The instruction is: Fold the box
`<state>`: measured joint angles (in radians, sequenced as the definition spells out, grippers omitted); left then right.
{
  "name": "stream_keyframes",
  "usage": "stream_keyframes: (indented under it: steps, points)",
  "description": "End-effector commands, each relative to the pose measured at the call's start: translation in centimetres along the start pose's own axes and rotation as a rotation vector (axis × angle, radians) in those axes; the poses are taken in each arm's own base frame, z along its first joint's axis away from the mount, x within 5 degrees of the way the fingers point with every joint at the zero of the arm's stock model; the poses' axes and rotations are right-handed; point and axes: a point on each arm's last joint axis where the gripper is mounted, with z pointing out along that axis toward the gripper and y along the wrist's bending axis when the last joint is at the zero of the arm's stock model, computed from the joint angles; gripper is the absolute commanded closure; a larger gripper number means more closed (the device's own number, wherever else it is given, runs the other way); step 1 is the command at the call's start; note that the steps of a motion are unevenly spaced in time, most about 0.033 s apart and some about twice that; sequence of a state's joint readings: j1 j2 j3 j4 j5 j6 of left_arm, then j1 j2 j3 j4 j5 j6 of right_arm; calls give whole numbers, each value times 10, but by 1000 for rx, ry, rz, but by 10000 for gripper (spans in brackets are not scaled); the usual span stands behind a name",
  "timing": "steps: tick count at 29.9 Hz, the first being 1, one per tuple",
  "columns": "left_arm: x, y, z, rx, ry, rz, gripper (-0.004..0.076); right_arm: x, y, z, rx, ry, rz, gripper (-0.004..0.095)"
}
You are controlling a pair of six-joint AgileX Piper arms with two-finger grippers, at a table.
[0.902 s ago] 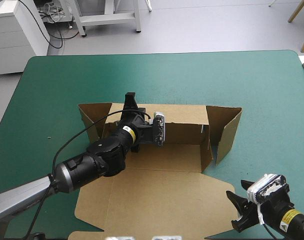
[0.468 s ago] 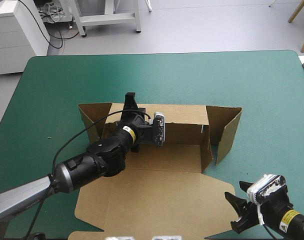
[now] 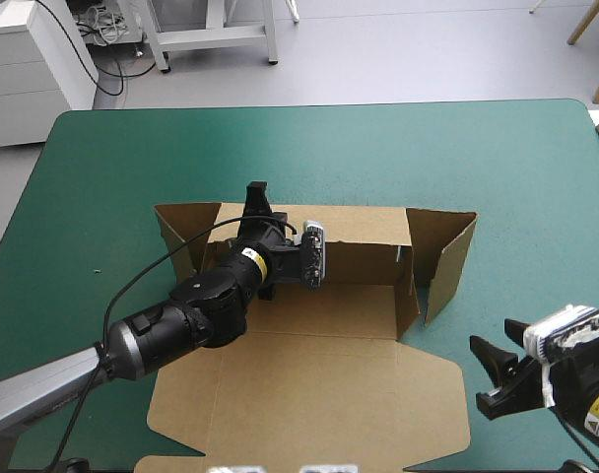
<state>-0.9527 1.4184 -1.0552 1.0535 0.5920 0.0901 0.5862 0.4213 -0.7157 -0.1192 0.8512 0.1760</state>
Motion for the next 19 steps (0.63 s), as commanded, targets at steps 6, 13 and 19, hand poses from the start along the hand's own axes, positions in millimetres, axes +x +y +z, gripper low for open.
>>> stream_keyframes:
  steps: [6, 13, 19]
  points:
    - [-1, 5, -8, -6, -21, -56, 731, -94, 3, -19, 28, -174, 34, 419]
    - [-1, 5, -8, -6, -21, -56, 731, -145, -3, 3, 185, -27, -35, 420]
    - [-1, 5, -8, -6, -21, -56, 731, -186, -2, 42, 264, 35, -75, 420]
